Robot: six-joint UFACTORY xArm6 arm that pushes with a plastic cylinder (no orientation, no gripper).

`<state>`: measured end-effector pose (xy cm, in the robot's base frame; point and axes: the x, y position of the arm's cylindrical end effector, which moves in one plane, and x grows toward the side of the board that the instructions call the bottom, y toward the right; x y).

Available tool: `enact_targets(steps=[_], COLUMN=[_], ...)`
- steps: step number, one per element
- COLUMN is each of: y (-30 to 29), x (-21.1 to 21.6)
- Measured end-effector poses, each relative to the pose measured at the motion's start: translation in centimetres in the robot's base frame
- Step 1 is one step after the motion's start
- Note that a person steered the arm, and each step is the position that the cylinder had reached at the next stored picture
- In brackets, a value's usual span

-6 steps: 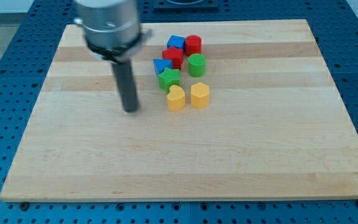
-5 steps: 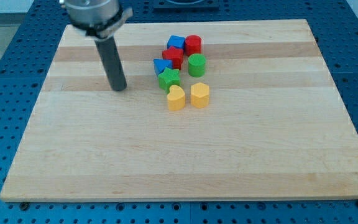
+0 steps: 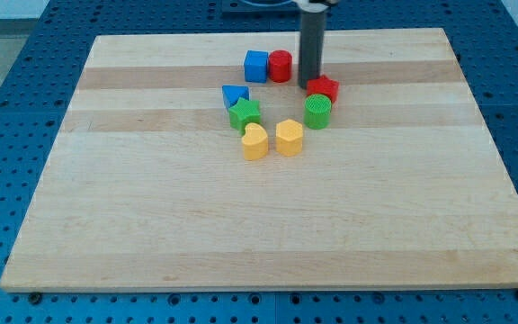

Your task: Move the red star and green circle to the right side of the board

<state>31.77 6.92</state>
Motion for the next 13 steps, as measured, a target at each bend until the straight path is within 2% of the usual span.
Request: enact_targets(steps=[2, 3, 4, 5, 6, 8, 9, 11, 12, 13], y=[-5.0, -3.4, 0.9, 5.5, 7.3, -5.3, -6.6, 3.3, -1.2, -4.3], x=[0.4, 2.5, 3.5, 3.5, 3.5, 3.6, 7.3, 8.4, 8.4, 5.2])
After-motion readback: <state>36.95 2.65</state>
